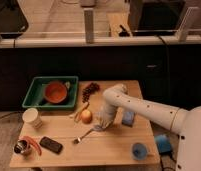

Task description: Wipe table surface with towel

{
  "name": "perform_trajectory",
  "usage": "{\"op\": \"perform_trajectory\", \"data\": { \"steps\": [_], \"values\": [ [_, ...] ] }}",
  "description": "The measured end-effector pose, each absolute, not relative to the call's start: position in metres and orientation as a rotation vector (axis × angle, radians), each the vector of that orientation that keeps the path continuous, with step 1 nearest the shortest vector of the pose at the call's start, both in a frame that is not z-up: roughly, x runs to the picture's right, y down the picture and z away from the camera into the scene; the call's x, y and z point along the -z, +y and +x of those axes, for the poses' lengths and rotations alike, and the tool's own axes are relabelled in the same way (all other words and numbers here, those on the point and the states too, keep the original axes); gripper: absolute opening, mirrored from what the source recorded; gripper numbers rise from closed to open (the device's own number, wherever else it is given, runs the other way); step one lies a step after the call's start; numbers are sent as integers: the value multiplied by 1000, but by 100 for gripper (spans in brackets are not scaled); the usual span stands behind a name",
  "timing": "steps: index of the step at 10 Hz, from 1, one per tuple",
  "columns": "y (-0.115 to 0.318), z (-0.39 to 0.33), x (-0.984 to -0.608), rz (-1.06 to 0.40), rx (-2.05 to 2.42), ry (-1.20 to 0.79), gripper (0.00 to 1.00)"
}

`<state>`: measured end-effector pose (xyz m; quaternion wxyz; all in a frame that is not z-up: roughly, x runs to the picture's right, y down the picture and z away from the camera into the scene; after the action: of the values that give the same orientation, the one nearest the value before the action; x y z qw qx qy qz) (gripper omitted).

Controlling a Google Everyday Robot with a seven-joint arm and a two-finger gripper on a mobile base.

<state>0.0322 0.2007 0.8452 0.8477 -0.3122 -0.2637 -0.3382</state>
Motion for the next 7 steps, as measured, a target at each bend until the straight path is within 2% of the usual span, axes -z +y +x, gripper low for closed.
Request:
{"op": "perform_trajectory", "data": {
  "steps": [3, 7],
  "values": [
    [185, 61, -841, -678, 665, -477, 0],
    [149, 68, -886, -656, 684, -464, 0]
  ]
}}
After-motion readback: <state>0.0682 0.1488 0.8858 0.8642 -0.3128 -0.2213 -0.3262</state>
